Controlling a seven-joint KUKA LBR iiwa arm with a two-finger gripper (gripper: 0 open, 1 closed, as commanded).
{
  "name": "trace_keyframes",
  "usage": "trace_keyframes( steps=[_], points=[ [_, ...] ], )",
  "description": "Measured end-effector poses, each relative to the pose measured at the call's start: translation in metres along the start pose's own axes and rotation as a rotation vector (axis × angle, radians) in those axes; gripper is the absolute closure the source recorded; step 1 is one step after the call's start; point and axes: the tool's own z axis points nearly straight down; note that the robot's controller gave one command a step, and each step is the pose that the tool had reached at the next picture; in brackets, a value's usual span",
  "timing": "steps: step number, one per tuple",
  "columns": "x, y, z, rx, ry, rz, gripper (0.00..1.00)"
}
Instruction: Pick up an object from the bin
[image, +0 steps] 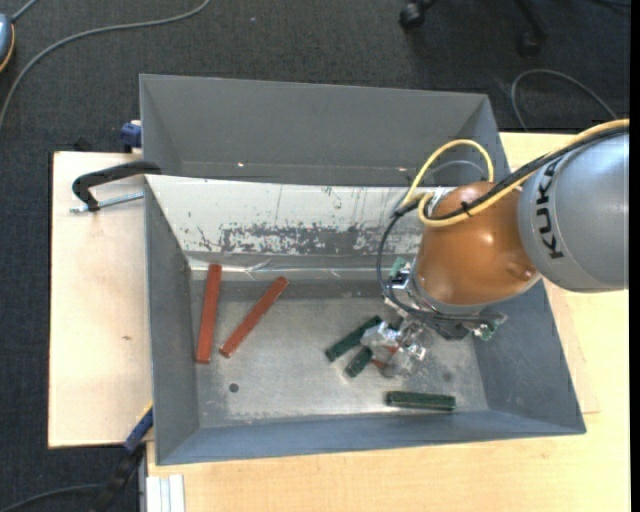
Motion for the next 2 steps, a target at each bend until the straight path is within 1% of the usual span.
trace_keyframes(
  steps=[1, 2],
  points=[
    [0.002, 0.001, 0.003, -0.005, 0.005, 0.001, 0.00],
    [0.020, -0.083, 0.002, 0.005, 0.004, 0.041, 0.00]
  ],
)
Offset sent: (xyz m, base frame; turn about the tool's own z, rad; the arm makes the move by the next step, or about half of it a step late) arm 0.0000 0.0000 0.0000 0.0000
